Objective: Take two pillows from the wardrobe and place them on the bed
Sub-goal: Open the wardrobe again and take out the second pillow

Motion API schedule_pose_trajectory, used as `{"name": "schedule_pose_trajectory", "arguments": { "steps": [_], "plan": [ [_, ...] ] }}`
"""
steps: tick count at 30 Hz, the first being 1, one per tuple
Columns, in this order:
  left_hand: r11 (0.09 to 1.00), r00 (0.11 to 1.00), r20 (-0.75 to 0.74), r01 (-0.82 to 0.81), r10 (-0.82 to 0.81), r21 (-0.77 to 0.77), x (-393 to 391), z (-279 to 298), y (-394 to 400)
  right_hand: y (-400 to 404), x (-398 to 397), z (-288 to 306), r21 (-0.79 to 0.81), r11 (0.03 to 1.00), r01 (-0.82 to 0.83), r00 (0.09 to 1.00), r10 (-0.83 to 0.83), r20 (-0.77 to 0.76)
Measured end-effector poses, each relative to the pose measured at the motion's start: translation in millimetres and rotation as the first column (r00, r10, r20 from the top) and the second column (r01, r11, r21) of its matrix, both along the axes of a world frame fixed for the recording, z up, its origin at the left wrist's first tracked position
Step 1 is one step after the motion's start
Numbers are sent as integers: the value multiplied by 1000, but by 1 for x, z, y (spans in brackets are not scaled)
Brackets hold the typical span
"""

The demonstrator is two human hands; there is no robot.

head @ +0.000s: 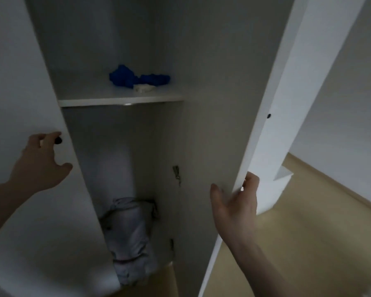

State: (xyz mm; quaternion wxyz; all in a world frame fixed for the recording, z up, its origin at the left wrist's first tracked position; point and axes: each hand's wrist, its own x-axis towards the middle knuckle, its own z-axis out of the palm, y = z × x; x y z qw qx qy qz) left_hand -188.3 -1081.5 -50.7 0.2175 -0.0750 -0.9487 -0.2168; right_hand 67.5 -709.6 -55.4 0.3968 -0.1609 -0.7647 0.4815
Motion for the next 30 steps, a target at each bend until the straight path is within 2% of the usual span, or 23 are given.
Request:
{"name": "schedule_pose_trajectory", "arguments": {
  "steps": [4, 7, 10, 12, 14, 16, 18, 21, 25, 30],
  "plan": [
    [1000, 1000, 2, -8, 8, -17, -7, 1, 7, 14, 5, 0, -46, 996, 78, 995, -81, -59],
    [999, 999, 25, -35, 35, -9, -2, 6, 13, 15, 9, 6, -16, 985, 172, 969, -172, -178],
    [997, 996, 55, -74, 76, -32, 1, 9, 15, 2, 11, 13, 207, 949, 237, 923, -154, -352],
    [994, 992, 76, -101, 104, -44, 3, 9, 8, -16, 2, 11, 369, 921, 124, 922, 30, -386],
    [992, 989, 93, -109, 115, -62, 3, 10, 9, -27, -15, 3, 420, 903, -85, 939, 214, -270],
    [991, 985, 121, -114, 122, -72, 4, 11, 7, -41, -42, -3, 374, 872, -315, 927, 367, -74],
    [991, 979, 169, -99, 113, -88, 3, 10, 4, -53, -66, -7, 337, 823, -457, 887, 452, 97],
    [993, 970, 221, -80, 98, -88, 1, 13, 0, -72, -98, -15, 342, 750, -567, 824, 518, 230],
    [996, 981, 182, -61, 71, -60, -4, 16, 13, -89, -133, -34, 302, 686, -662, 745, 558, 366],
    [993, 979, 163, -121, 121, -12, -9, 25, 19, -99, -158, -64, 231, 638, -735, 662, 599, 451]
  ]
}}
